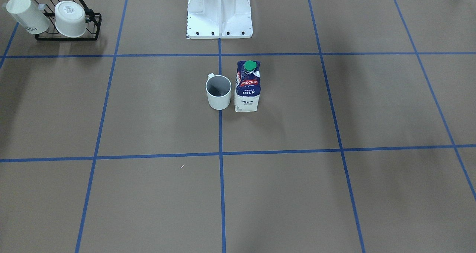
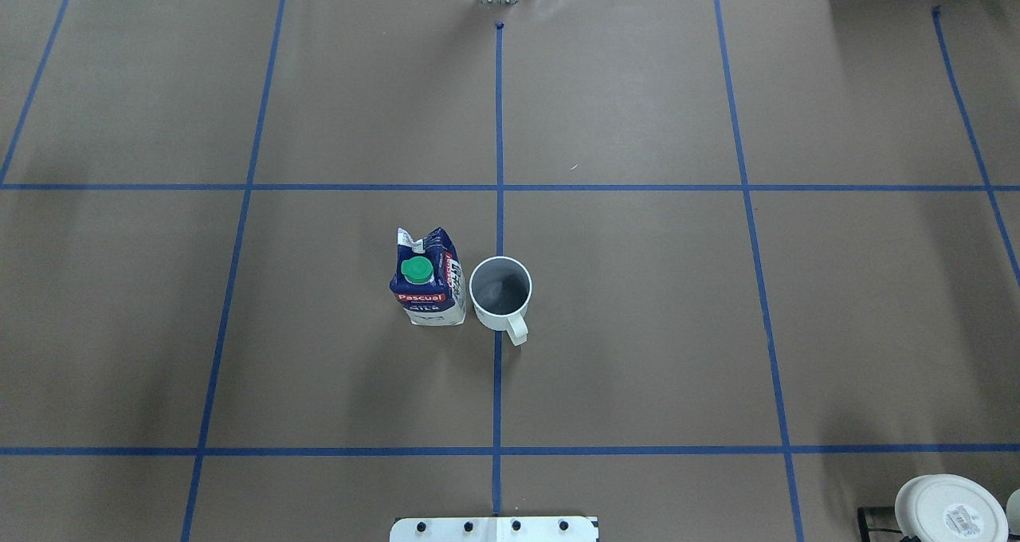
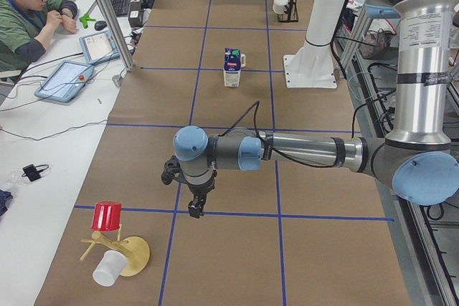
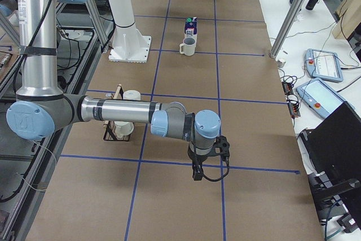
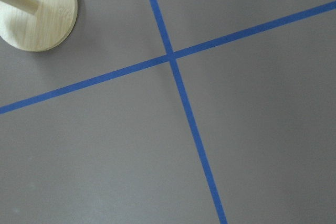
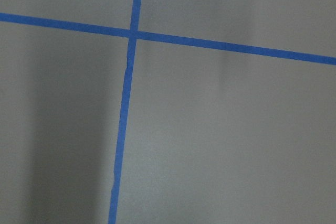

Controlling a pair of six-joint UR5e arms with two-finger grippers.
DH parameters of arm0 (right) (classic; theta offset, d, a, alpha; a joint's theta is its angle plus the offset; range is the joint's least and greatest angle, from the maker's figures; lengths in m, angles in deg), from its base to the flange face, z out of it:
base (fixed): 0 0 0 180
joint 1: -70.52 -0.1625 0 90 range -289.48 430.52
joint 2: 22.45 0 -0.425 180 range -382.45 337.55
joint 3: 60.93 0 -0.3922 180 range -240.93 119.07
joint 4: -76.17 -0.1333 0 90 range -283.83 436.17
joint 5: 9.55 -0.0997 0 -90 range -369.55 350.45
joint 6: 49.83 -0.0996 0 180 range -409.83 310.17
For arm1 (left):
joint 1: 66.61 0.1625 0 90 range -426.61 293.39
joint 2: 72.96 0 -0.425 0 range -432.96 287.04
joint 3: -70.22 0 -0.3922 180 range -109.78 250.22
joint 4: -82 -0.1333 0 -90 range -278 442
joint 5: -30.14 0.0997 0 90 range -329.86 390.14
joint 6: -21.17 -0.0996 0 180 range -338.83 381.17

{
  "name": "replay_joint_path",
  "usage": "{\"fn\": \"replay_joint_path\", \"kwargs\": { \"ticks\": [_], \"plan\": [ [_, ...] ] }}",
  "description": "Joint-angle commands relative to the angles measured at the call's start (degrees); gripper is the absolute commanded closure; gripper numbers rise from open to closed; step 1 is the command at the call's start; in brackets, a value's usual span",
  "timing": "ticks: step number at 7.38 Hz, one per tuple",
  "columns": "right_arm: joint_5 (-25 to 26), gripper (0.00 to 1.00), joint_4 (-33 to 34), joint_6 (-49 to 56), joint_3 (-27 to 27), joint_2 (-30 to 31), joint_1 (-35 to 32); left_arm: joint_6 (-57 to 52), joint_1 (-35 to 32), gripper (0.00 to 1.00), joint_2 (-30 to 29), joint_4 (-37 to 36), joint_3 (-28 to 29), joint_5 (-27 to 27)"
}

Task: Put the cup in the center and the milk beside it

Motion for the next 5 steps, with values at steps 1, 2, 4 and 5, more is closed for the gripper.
{"fn": "replay_joint_path", "kwargs": {
  "ticks": [1,2,4,5],
  "plan": [
    [0.0,0.0,-0.1,0.0,0.1,-0.1,0.0,-0.3,-0.7,0.01,0.8,0.2,0.0,-1.1],
    [-0.1,0.0,-0.1,-0.1,0.1,-0.1,0.0,-0.3,-0.7,0.01,0.4,0.3,-0.2,-1.2],
    [0.0,0.0,-1.9,-0.1,-0.2,0.4,0.0,-0.5,-0.8,0.01,0.7,2.4,-1.1,-1.2],
    [0.0,0.0,-1.9,-0.1,-0.5,0.3,0.0,-0.3,-0.8,0.01,0.7,2.6,-1.1,-1.0]
  ]
}}
